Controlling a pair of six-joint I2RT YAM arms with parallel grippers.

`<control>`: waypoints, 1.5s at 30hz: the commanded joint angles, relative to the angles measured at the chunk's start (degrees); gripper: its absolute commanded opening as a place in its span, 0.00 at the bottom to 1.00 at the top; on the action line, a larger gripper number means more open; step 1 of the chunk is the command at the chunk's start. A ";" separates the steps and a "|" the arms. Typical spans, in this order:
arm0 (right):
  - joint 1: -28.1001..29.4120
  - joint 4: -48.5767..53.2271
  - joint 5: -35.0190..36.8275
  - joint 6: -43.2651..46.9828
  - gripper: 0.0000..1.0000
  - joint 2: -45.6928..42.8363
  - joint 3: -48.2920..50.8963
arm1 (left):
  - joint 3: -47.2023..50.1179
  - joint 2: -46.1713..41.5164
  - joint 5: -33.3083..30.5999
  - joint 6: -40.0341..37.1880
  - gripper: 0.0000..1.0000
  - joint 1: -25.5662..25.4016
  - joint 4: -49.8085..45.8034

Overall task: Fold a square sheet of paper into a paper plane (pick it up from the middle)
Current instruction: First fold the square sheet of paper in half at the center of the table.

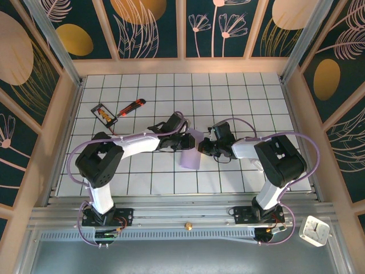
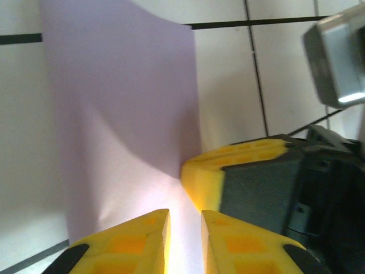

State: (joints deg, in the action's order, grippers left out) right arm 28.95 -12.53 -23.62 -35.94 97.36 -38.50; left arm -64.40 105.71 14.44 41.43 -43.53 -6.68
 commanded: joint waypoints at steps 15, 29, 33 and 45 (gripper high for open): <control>0.41 6.21 5.15 1.31 0.00 4.32 2.29 | 5.20 4.94 -3.71 -2.12 0.18 2.40 0.96; 0.41 6.12 5.07 1.49 0.00 4.24 2.21 | 0.24 1.72 -1.54 -1.18 0.18 3.40 2.20; 0.50 6.45 5.15 1.83 0.00 4.31 1.85 | -2.33 5.35 -1.10 -2.97 0.14 4.65 1.05; 0.50 6.78 5.51 1.70 0.00 4.06 2.27 | -5.27 10.98 -0.82 -5.34 0.12 7.96 -0.12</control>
State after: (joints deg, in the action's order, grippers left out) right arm 28.99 -13.17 -23.55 -35.92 97.69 -38.50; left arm -68.93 115.31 13.65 37.52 -37.04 -4.95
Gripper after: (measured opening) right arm 0.057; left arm 0.120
